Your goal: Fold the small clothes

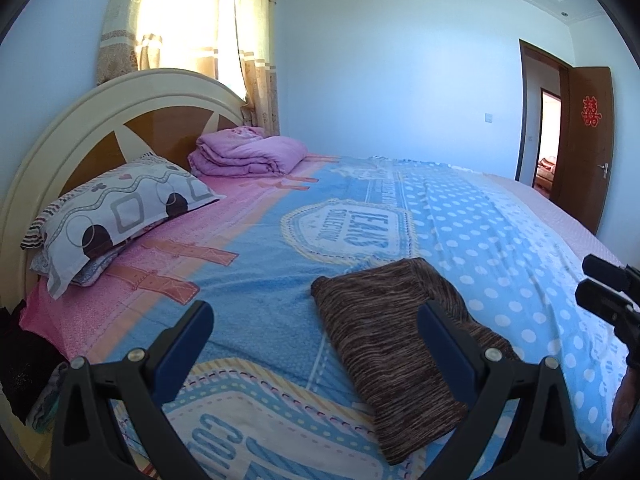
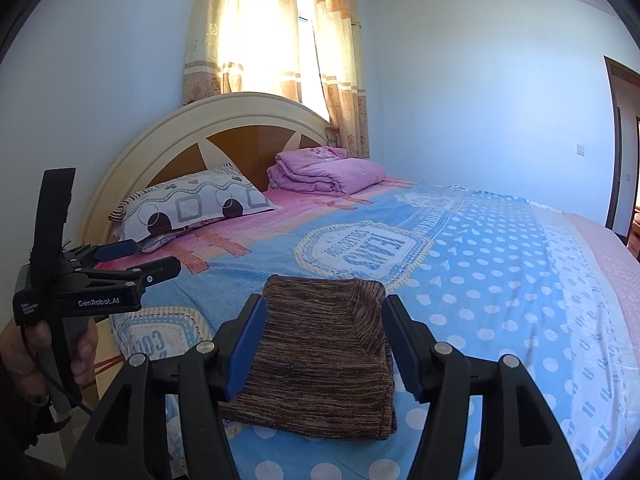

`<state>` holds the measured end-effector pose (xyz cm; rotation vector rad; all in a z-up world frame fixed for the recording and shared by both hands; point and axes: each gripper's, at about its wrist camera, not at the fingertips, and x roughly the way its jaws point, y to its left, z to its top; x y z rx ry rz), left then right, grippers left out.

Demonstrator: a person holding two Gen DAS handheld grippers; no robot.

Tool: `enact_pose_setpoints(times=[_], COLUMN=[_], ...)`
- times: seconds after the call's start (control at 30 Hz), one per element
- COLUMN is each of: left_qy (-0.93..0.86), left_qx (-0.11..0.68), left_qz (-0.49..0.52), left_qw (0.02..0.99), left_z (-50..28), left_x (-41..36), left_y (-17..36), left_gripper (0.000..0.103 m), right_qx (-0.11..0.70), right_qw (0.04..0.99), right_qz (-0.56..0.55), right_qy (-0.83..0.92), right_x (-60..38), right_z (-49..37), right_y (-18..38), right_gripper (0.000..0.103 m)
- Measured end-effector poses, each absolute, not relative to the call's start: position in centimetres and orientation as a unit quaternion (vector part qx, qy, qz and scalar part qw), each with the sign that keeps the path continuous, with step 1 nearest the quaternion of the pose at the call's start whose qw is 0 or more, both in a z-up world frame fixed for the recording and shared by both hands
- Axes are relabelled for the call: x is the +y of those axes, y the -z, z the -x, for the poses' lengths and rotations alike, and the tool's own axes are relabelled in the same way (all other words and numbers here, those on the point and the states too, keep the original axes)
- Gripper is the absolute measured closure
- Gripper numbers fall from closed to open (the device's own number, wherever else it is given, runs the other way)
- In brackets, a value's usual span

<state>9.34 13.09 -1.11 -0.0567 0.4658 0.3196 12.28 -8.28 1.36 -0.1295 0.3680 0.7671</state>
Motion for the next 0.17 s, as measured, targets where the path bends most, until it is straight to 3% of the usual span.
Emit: enact_pose_setpoints(times=[0.17], left_qy=[-0.157], left_qx=[0.229], left_qz=[0.018], left_qw=[0.961], left_z=[-9.5], left_x=[12.92], left_y=[1.37], left_gripper=[0.0], right_qx=[0.184], right_qw=[0.907], right_qz=[0.069], right_qy=[-0.374], right_x=[-8.1], right_z=[-12.36], right_y=[-1.01], right_gripper=[0.042])
